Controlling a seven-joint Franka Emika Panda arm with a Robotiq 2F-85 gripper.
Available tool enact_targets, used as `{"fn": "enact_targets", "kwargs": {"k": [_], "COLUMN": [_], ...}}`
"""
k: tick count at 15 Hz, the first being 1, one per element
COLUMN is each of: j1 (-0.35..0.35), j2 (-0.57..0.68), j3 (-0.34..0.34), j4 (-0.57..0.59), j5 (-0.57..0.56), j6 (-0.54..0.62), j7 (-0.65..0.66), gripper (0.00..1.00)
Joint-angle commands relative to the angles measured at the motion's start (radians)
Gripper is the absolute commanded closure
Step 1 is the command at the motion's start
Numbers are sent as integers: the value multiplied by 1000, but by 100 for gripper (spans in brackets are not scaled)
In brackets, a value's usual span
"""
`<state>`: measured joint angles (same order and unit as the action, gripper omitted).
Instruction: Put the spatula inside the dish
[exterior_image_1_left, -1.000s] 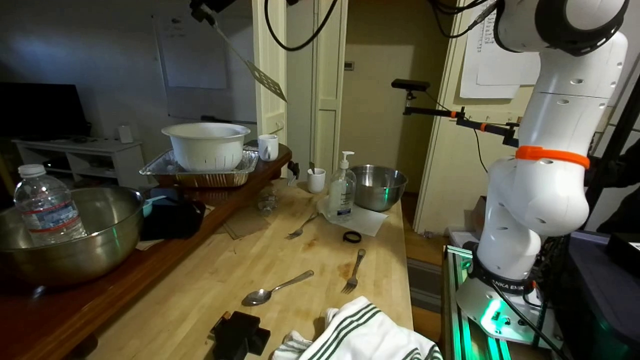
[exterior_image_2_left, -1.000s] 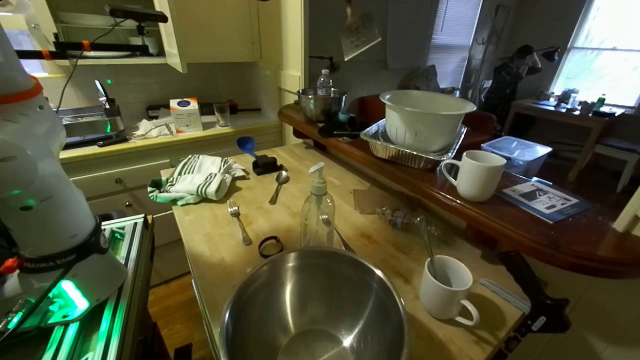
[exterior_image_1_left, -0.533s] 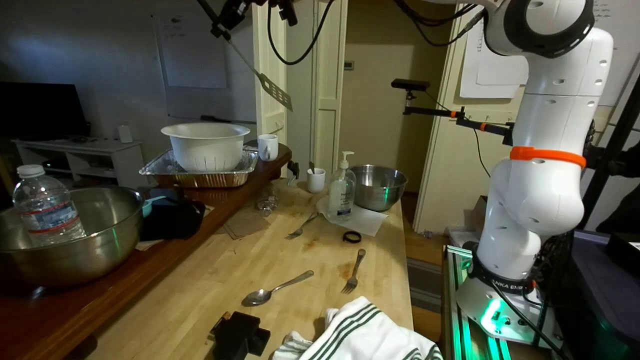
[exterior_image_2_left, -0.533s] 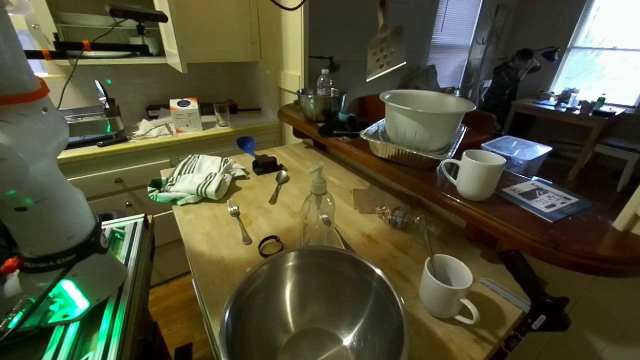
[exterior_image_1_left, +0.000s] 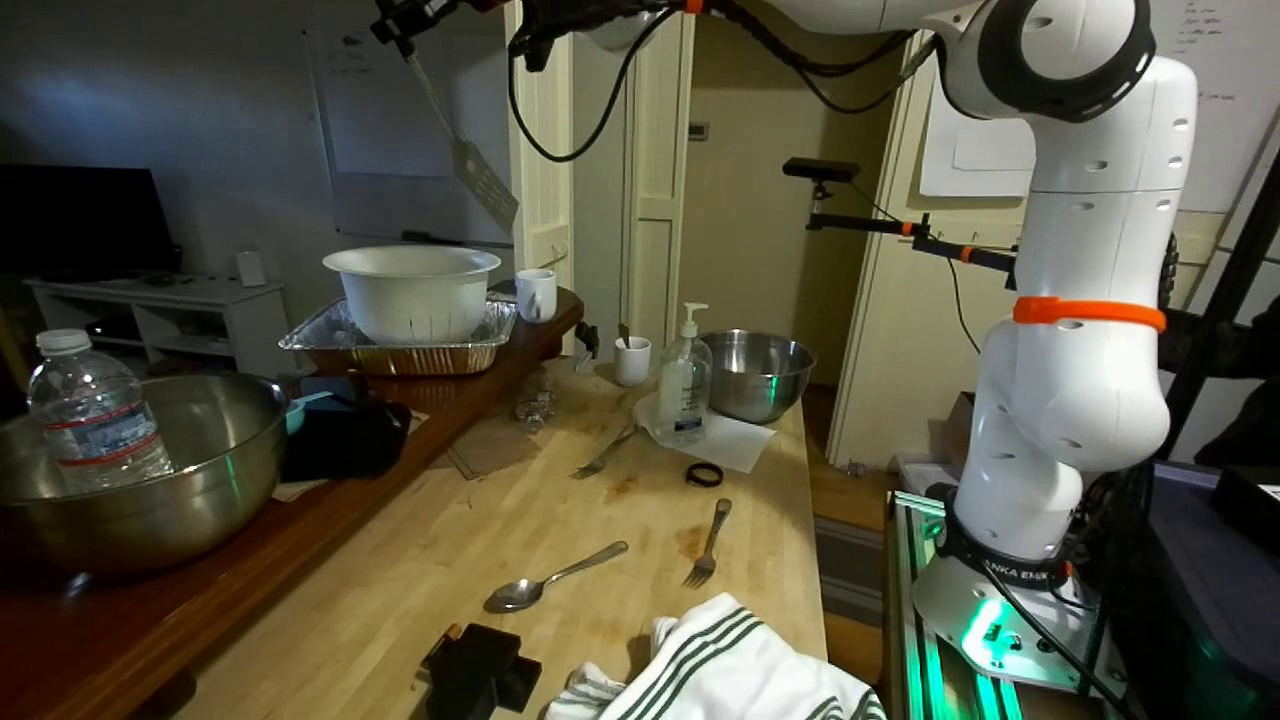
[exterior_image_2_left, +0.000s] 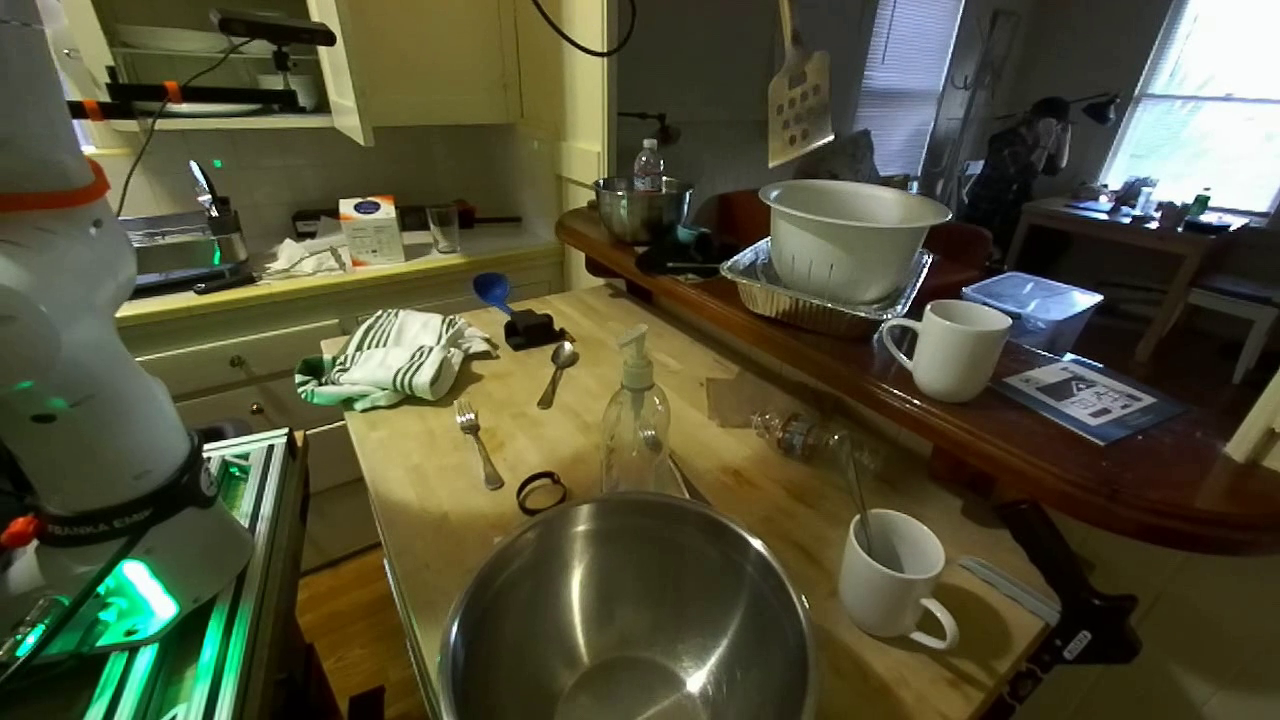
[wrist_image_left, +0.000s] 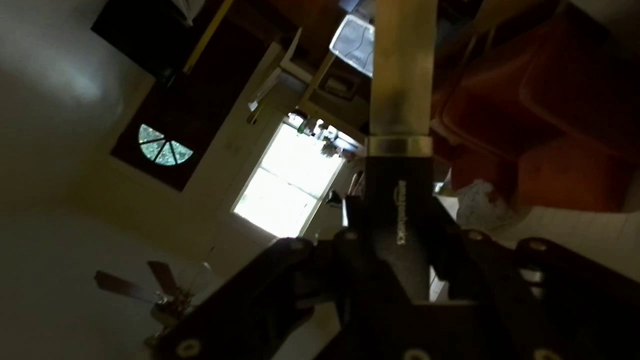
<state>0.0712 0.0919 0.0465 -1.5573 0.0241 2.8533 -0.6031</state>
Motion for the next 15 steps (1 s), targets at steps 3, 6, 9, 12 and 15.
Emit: {"fn": "enact_targets", "kwargs": {"k": [3,6,9,12,15], "j1": [-38,-117,-199,-245,-282], "j2": [128,203,279,293,285], "j3": [93,298,491,539,542], "j4": [77,178,244,222,187], "j5": [228,285,307,277,270], "j6": [308,265,212,176,185], "j7": [-87,-324,-498,-580,-631], "gripper": [92,92,92,92,92]}}
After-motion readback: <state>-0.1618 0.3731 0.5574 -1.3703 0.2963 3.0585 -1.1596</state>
